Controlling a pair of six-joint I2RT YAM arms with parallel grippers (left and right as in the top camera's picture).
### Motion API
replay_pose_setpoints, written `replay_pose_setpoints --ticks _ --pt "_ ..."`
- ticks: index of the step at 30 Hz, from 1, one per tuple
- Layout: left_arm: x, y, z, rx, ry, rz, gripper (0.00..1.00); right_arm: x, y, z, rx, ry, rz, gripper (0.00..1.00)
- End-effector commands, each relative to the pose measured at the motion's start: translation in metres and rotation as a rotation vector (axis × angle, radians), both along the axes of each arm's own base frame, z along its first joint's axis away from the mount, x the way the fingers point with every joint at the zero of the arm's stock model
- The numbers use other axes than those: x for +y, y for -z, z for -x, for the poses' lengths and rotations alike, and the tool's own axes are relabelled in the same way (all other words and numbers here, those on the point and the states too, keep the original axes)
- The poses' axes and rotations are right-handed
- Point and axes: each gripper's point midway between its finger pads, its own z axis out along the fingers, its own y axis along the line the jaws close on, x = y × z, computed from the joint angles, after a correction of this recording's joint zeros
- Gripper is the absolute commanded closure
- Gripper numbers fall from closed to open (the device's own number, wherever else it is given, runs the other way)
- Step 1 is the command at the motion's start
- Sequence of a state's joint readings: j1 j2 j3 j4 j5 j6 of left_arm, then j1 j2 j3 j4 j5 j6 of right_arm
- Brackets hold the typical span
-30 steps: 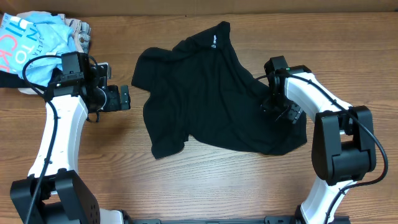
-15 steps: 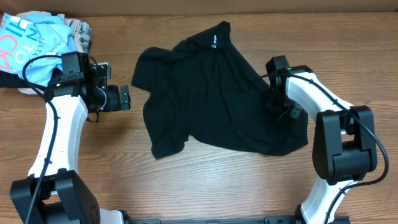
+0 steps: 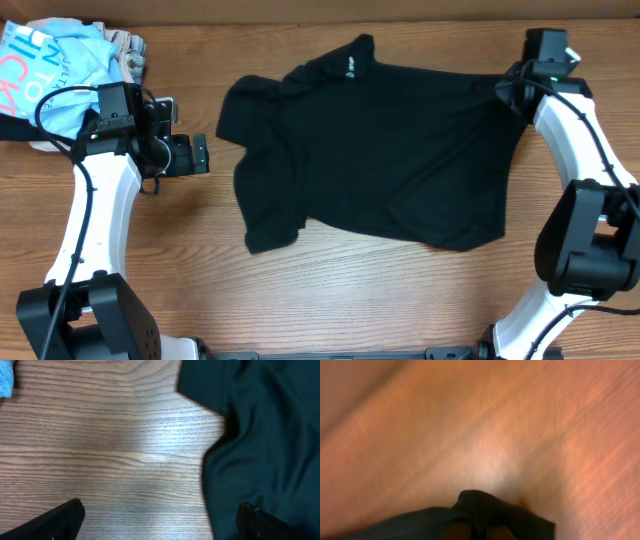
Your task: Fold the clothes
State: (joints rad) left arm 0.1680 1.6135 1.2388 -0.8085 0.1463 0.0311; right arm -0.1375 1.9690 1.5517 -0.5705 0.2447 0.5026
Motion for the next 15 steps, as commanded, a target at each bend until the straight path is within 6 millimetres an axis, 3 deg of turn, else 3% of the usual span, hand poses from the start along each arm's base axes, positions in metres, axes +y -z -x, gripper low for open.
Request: replay_pose_setpoints --ticks 1,2,3,7,11,15 --pt "-0.001 -0.007 -0.008 -0.027 -0.003 0.014 0.0 -0.019 -0.008 -0.024 -0.089 -0.028 0.038 0.45" --pt "-0.001 -0.007 -0.008 -0.03 -0.003 0.015 0.0 -0.021 -0.008 -0.027 -0.101 -0.032 0.036 0.16" --pt "-0.003 -0.008 -0.01 -0.036 0.002 0.024 0.0 -0.022 -0.006 -0.029 -0.109 -0.036 0.028 0.0" --pt "-0.004 -0.01 -0.015 -0.061 0.006 0.029 0.0 -0.015 -0.008 -0.027 -0.111 -0.07 -0.027 0.0" --pt "-0.003 -0.033 -0.019 -0.087 0.006 0.025 0.0 0.001 -0.049 -0.007 -0.137 -0.132 -0.114 0.0" --pt "-0.004 -0.079 -0.017 -0.118 0.009 0.021 0.0 0.021 -0.108 0.031 -0.174 -0.182 -0.171 0.0"
